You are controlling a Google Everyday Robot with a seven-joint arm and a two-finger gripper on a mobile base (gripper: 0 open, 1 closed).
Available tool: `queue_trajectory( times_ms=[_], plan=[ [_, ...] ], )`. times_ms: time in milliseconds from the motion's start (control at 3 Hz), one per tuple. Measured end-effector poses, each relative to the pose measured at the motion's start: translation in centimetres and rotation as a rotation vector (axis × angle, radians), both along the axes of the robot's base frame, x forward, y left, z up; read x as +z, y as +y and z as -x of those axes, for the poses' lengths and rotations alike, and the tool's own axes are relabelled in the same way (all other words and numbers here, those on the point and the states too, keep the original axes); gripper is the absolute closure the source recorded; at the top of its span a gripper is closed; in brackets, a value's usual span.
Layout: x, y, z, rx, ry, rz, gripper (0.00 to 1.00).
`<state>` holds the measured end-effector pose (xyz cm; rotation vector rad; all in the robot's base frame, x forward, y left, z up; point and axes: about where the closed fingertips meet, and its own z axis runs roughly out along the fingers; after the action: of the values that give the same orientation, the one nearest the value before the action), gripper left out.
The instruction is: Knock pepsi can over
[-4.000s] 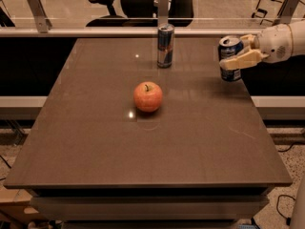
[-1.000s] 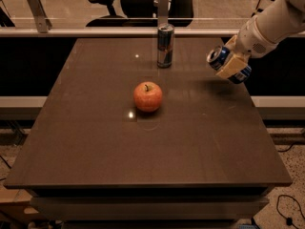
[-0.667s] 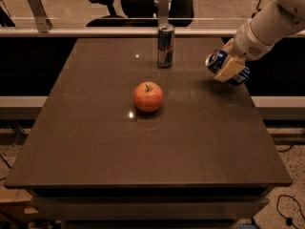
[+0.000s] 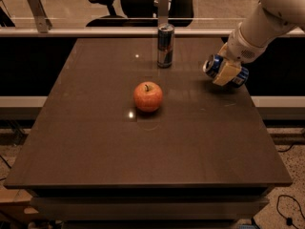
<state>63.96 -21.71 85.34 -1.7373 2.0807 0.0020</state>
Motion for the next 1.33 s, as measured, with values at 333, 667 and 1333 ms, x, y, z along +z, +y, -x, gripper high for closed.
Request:
queue_trajectory(
  times_ms=[333,667,1333],
  plan=[
    [-0.5,0.0,0.2,0.007,0.002,0.058,1.00],
    [-1.1,0.0,0.2,0.013,-0.014,0.147,1.00],
    [-2.3,-0.4,0.2,0.027,-0.040,0.306,1.00]
  ],
)
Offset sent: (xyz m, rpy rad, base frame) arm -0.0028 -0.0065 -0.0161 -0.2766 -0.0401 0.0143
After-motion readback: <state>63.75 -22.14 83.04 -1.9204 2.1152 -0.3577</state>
